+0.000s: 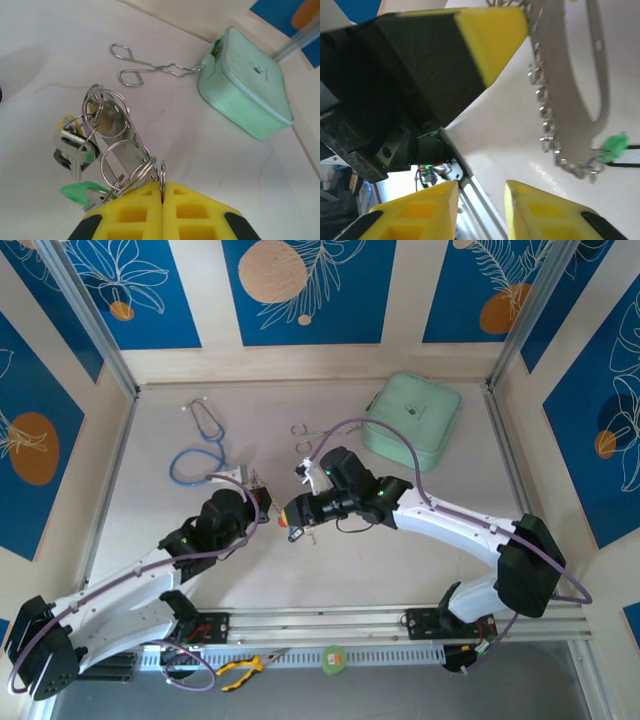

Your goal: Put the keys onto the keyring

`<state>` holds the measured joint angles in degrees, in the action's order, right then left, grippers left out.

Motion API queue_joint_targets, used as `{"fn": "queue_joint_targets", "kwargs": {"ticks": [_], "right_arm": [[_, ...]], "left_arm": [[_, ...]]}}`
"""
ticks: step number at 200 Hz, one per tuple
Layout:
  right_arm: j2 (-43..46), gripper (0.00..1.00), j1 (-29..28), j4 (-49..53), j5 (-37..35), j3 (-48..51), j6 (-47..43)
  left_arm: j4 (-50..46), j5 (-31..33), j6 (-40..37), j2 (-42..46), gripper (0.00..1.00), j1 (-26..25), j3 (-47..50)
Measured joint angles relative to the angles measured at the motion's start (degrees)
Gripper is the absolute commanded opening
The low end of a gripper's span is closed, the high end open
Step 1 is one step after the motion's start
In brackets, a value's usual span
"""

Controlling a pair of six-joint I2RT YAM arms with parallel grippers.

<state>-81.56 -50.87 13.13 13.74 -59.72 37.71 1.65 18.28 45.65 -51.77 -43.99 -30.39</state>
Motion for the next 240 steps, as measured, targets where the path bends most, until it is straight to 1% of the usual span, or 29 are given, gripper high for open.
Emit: {"fn": "queue_joint_targets", "kwargs": {"ticks": [41,76,107,138,193,240], "right_arm": [[-1.92,0.26,-0.28,-3.21,-1.53,0.0,6.03],[-3.98,0.26,-0.35,-6.88,-2.82,-0.39,9.55],[-4.26,0.24,0.07,-6.93,-4.0,-1.62,9.7],[-4.22,0.24,0.09,-6.91,-4.61,-1.9,9.77],[-5.31,0.26,-2.54,-11.72,-6.16,-1.53,10.88],[-9.42,0.29,-2.54,-19.19,-9.05,1.16,10.62]], "left_arm": [[-4.15,1.9,7.87,-0.46,0.0,-0.02,-2.21],[-7.17,2.84,11.74,-0.98,0.0,0.0,-4.2],[-8.0,3.06,12.85,-1.57,0.0,-0.02,-4.81],[-8.68,3.43,14.56,-2.12,0.0,-0.02,-5.05],[-11.74,5.6,23.28,-4.68,0.0,0.0,-8.17],[-20.11,6.43,31.61,-8.85,0.0,0.28,-14.08]]}}
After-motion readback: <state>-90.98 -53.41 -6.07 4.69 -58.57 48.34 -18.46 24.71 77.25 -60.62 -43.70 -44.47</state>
